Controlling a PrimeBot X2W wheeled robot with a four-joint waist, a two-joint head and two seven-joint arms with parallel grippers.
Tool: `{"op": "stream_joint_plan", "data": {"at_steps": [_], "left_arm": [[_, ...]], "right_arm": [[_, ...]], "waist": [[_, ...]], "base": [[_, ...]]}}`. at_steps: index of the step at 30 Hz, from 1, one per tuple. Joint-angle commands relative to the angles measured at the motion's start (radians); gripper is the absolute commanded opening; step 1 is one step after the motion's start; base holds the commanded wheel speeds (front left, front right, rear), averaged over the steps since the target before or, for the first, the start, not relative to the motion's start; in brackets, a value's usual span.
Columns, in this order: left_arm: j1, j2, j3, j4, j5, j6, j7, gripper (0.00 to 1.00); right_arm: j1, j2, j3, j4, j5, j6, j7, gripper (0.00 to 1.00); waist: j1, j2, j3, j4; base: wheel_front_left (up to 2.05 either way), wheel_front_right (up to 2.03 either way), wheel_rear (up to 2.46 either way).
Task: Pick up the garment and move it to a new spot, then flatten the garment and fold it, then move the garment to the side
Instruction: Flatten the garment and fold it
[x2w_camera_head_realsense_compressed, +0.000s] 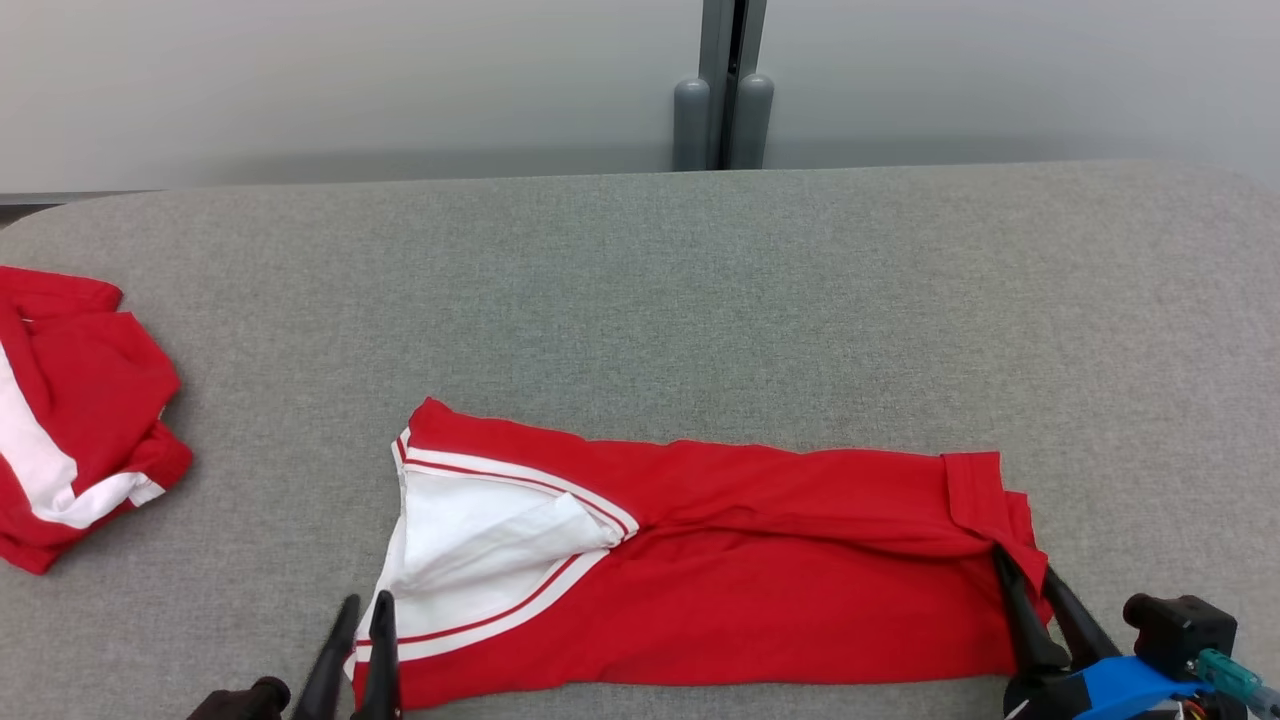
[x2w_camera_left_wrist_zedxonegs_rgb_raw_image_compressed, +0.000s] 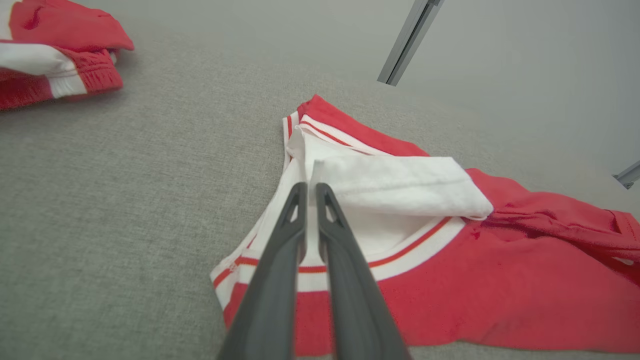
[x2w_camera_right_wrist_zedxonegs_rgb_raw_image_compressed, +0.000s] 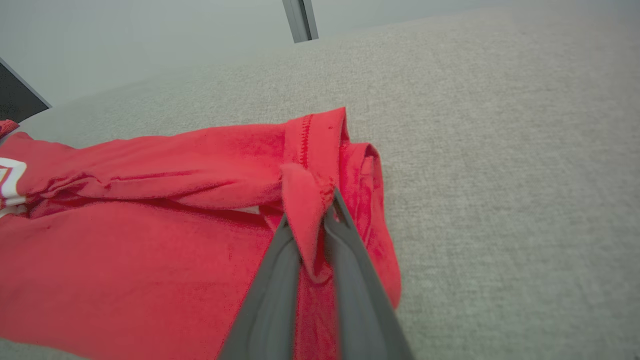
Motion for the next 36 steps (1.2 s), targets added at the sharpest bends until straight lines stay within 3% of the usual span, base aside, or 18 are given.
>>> {"op": "stream_joint_plan", "data": {"at_steps": [1,8,14,21,29,30,31,32,36], "left_arm": [[-0.008,-0.009,0.028,0.006,0.039,-0.004,-0.005,1.0],[0.008,-0.121,0.24,-0.055,0.26,-0.015,-0.005,1.0],[-0.001,-0.215,0.382,-0.12,0.46,-0.052,-0.005,1.0],[0.02,-0.274,0.465,-0.079,0.592,-0.084,-0.004,1.0],[0.026,-0.287,0.487,-0.04,0.647,-0.086,-0.004,1.0],[0.025,-0.288,0.488,-0.037,0.649,-0.086,-0.004,1.0],[0.024,-0.29,0.489,-0.035,0.65,-0.086,-0.004,1.0],[0.023,-0.291,0.489,-0.032,0.655,-0.085,-0.004,1.0],[0.027,-0.294,0.49,-0.026,0.665,-0.08,-0.004,1.0]], "right_arm": [[0.0,0.003,-0.006,-0.02,-0.004,0.0,-0.005,1.0],[-0.041,-0.016,-0.027,-0.082,-0.009,0.0,-0.005,1.0],[-0.112,-0.02,-0.022,0.019,-0.031,0.0,0.023,1.0],[-0.167,0.015,-0.031,0.207,-0.058,0.0,0.084,1.0],[-0.167,0.043,0.008,0.306,-0.051,0.0,0.122,1.0],[-0.166,0.046,0.02,0.315,-0.046,0.0,0.126,0.46],[-0.165,0.049,0.027,0.319,-0.042,0.002,0.125,0.28],[-0.167,0.051,0.037,0.317,-0.038,0.002,0.116,0.0],[-0.186,0.031,0.037,0.306,-0.013,0.0,0.087,0.0]], "waist": [[0.0001,-0.0001,-0.001,-0.002],[0.0001,-0.0001,-0.004,-0.016],[0.0001,-0.0001,-0.006,-0.013],[0.0001,-0.0001,-0.004,0.003],[0.0001,-0.0001,-0.005,0.008],[0.0001,-0.0001,-0.005,0.008],[0.0001,-0.0001,-0.004,0.009],[0.0001,-0.0001,-0.004,0.008],[0.0001,-0.0001,-0.007,0.001]], "base": [[0.0,0.0,0.0],[0.0,0.0,0.0],[0.0,0.0,0.0],[0.0,0.0,0.0],[0.0,0.0,0.0],[0.0,0.0,0.0],[0.0,0.0,0.0],[0.0,0.0,0.0],[0.0,0.0,0.0]]}}
